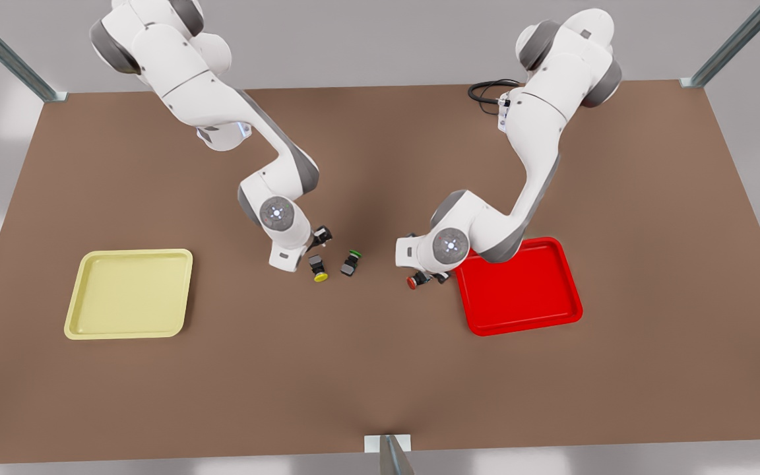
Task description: Place the switches on the corresponding trays according to their colors
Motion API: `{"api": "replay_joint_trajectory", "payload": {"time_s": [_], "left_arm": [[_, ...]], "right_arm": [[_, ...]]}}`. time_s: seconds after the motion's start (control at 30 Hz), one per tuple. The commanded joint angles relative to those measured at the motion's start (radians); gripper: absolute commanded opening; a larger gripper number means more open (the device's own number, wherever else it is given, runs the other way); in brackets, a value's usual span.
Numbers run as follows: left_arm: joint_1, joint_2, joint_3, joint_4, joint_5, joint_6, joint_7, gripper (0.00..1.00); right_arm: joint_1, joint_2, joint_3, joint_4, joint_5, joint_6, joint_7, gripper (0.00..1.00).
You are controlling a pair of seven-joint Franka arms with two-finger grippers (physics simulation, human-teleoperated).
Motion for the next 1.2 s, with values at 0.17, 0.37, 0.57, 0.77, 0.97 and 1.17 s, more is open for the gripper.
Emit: {"api": "replay_joint_trajectory", "payload": {"time_s": [0.17,0.37,0.57,0.77,0.97,1.17], "left_arm": [[0.000,0.054,0.001,-0.004,0.005,0.145,0.001,1.00],[0.000,0.037,0.016,-0.100,0.005,0.245,0.040,1.00],[-0.049,-0.006,0.056,-0.191,0.106,0.315,0.063,1.00],[-0.064,0.002,0.068,-0.214,0.194,0.311,0.079,1.00],[-0.064,0.025,0.070,-0.228,0.185,0.400,0.069,1.00],[-0.064,0.022,0.086,-0.284,0.183,0.463,0.060,1.00]], "right_arm": [[-0.011,0.064,-0.001,0.009,0.005,0.043,0.015,1.00],[-0.011,0.116,-0.004,0.023,0.008,0.069,0.046,1.00],[-0.011,0.159,-0.004,0.042,0.009,0.071,0.048,1.00],[-0.009,0.199,-0.004,0.078,0.005,0.072,0.046,1.00],[-0.020,0.164,-0.004,0.019,0.002,0.152,0.032,1.00],[-0.018,0.155,-0.004,-0.033,0.000,0.173,0.031,1.00]]}}
